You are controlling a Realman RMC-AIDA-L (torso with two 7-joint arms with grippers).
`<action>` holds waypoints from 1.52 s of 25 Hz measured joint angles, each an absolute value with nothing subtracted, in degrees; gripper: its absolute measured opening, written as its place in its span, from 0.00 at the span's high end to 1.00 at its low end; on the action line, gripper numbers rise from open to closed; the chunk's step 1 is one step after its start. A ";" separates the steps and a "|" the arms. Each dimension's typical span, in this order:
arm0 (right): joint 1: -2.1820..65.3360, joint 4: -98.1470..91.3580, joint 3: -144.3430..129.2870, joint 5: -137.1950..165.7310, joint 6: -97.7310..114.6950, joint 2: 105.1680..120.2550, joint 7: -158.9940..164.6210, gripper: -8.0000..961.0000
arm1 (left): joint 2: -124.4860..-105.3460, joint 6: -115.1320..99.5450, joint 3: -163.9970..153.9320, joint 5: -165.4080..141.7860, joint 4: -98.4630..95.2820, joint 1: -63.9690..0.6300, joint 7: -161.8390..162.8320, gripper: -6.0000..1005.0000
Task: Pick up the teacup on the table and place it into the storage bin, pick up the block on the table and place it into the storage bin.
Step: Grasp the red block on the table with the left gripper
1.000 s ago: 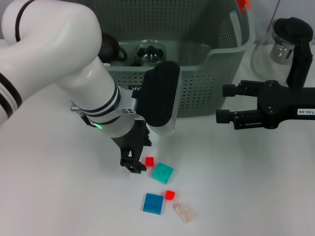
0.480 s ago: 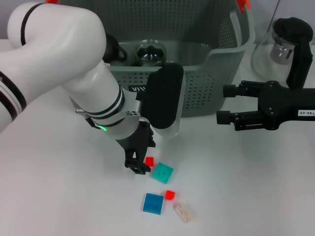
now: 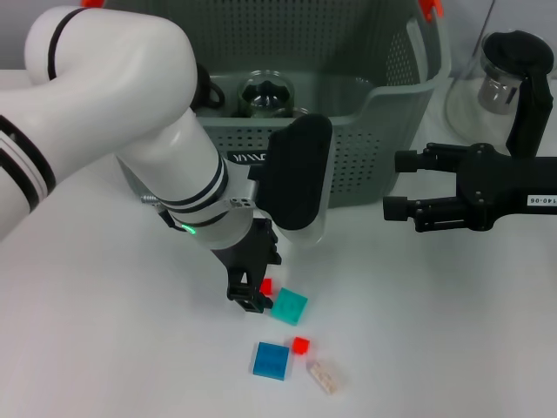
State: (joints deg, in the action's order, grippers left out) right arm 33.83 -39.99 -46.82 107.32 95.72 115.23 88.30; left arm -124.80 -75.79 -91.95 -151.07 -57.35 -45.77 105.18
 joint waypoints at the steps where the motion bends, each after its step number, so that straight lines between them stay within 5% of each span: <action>1: 33.83 -39.99 -46.77 107.32 95.72 115.23 88.28 0.02 | -124.80 -75.76 -92.17 -150.96 -57.33 -45.81 105.29 0.39; 38: 33.31 -39.99 -46.49 107.32 95.71 115.31 87.82 0.02 | -124.72 -76.47 -92.82 -151.35 -52.61 -49.10 109.13 0.63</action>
State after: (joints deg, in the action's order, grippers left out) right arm 33.31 -39.99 -46.49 107.32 95.71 115.31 87.82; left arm -124.72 -76.47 -92.82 -151.35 -52.61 -49.10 109.13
